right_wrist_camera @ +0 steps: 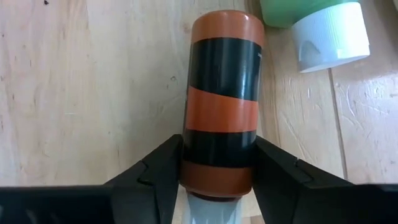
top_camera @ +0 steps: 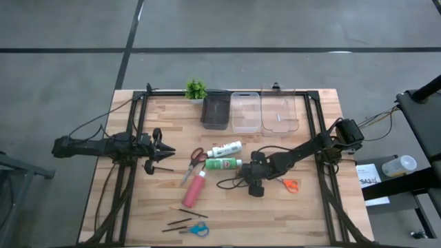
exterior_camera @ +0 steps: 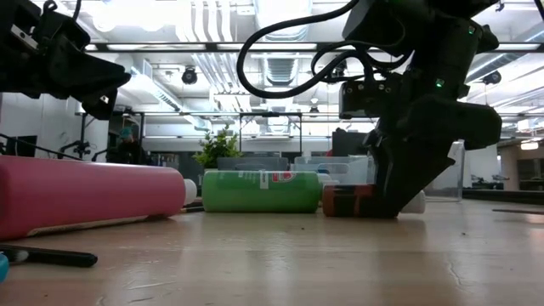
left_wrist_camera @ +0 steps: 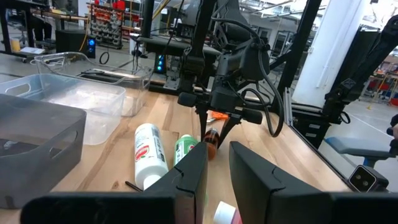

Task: Pick & Place Paint Supplies
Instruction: Put the orange paint bottle into the transparent bin

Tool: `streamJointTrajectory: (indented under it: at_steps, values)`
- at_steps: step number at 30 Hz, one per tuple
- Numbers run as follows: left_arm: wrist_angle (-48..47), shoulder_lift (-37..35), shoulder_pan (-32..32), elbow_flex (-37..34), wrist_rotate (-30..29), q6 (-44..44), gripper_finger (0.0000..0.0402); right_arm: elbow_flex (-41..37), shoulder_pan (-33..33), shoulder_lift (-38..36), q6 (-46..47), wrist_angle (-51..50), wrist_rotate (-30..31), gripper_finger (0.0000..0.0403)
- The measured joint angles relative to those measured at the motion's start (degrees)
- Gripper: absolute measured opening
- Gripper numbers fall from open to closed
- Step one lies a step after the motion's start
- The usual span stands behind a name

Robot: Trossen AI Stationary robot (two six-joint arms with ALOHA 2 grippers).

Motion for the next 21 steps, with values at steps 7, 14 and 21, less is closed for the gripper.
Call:
streamJointTrajectory:
  at_steps: [7, 14, 21]
  values:
    - [0.0, 0.0, 0.0, 0.0, 0.0, 0.0, 0.0077, 0.0, 0.0, 0.0, -0.2, 0.0, 0.0, 0.0142]
    - [0.0, 0.0, 0.0, 0.0, 0.0, 0.0, 0.0077, -0.1, 0.0, 0.0, -0.4, 0.2, 0.0, 0.014]
    - [0.0, 0.0, 0.0, 0.0, 0.0, 0.0, 0.0077, -0.2, -0.1, -1.6, -0.4, 0.4, 0.0, 0.0138]
